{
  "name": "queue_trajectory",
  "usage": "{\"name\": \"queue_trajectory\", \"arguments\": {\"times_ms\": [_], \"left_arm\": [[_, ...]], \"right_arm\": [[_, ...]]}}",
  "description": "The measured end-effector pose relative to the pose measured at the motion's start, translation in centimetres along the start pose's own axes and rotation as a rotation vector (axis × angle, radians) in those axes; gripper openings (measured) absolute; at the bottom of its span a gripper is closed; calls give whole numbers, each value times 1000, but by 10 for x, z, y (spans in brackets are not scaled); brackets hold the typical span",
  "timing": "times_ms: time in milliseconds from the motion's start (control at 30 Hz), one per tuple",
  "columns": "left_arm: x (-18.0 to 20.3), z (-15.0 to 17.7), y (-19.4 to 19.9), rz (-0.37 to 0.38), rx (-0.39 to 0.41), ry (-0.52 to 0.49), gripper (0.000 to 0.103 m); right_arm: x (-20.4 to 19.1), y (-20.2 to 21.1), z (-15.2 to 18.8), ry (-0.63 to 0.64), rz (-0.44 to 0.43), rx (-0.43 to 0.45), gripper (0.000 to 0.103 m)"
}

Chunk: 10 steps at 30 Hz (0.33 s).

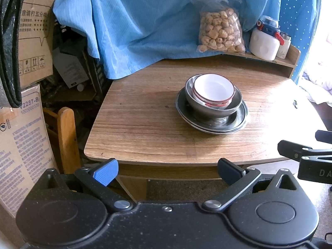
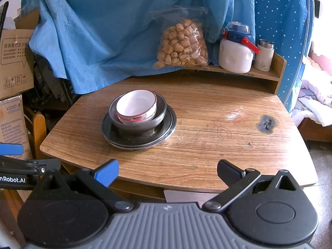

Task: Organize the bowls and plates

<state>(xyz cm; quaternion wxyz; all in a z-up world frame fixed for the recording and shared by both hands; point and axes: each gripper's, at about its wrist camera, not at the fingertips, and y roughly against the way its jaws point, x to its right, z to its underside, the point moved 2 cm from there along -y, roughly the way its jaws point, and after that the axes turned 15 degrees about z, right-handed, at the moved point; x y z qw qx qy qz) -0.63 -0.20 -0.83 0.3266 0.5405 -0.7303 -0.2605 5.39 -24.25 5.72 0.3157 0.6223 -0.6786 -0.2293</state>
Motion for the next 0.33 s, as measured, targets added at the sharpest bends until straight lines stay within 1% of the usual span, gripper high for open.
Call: {"name": "queue_trajectory", "arguments": {"times_ms": [333], "left_arm": [[0,-3,-4,18,-3,-7,102]], "right_arm": [[1,-3,-2,-2,3,-10,103]]}}
